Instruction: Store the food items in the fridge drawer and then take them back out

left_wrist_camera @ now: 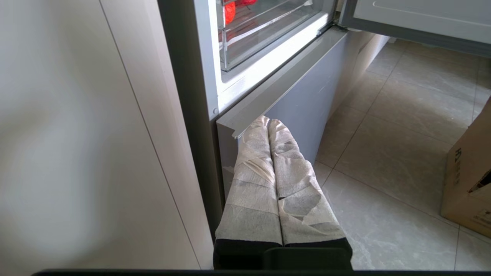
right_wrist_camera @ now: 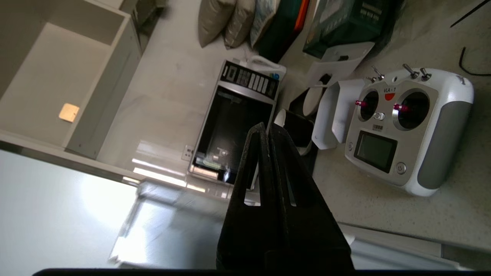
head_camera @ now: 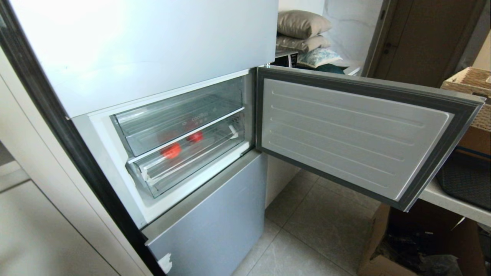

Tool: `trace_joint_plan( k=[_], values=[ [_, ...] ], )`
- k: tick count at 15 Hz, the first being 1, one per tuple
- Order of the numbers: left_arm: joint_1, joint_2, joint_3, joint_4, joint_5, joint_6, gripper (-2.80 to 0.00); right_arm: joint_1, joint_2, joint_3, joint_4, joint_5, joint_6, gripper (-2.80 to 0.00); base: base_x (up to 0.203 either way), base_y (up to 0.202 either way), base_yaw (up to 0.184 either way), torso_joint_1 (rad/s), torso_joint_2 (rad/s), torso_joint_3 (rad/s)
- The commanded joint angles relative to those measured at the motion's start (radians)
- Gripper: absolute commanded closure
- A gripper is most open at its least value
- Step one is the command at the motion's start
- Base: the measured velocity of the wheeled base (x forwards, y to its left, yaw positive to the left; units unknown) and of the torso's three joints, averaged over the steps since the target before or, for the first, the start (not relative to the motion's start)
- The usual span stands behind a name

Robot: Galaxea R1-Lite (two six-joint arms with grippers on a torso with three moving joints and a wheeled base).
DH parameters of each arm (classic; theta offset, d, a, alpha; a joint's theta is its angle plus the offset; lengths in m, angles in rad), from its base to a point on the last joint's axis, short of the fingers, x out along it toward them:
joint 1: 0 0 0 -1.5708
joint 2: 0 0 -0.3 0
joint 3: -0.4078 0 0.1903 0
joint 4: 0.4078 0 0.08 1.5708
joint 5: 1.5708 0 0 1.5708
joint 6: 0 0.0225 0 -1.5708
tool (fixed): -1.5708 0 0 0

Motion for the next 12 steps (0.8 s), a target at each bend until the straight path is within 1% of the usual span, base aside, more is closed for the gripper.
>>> trace_joint_plan(
  k=[1,2,3,4,5,6,8,9,12],
  values=[
    [0.000,0.002,0.000,0.000,-0.001,0.000,0.00,0.021,0.152,-0.092,-0.009,0.011,0.011,0.00,0.000,0.000,0.000,0.000,0.00,0.000],
    [0.000,0.002,0.000,0.000,0.001,0.000,0.00,0.034,0.198,-0.152,-0.011,0.027,0.033,0.00,0.000,0.000,0.000,0.000,0.00,0.000],
    [0.000,0.002,0.000,0.000,0.001,0.000,0.00,0.046,0.230,-0.206,-0.011,0.061,0.108,0.00,0.000,0.000,0.000,0.000,0.00,0.000],
    [0.000,0.002,0.000,0.000,0.001,0.000,0.00,0.052,0.244,-0.241,-0.013,0.112,0.230,0.00,0.000,0.000,0.000,0.000,0.00,0.000],
    [0.000,0.002,0.000,0.000,0.001,0.000,0.00,0.056,0.251,-0.264,-0.021,0.183,0.316,0.00,0.000,0.000,0.000,0.000,0.00,0.000],
    [0.000,0.002,0.000,0.000,0.001,0.000,0.00,0.059,0.252,-0.269,-0.049,0.245,0.349,0.00,0.000,0.000,0.000,0.000,0.00,0.000],
    [0.000,0.002,0.000,0.000,0.001,0.000,0.00,0.066,0.223,-0.232,-0.071,0.322,0.362,0.00,0.000,0.000,0.000,0.000,0.00,0.000],
    [0.000,0.002,0.000,0.000,0.001,0.000,0.00,0.067,0.193,-0.193,-0.072,0.358,0.363,0.00,0.000,0.000,0.000,0.000,0.00,0.000],
    [0.000,0.002,0.000,0.000,0.001,0.000,0.00,0.068,0.077,-0.055,-0.074,0.418,0.360,0.00,0.000,0.000,0.000,0.000,0.00,0.000]
  ],
)
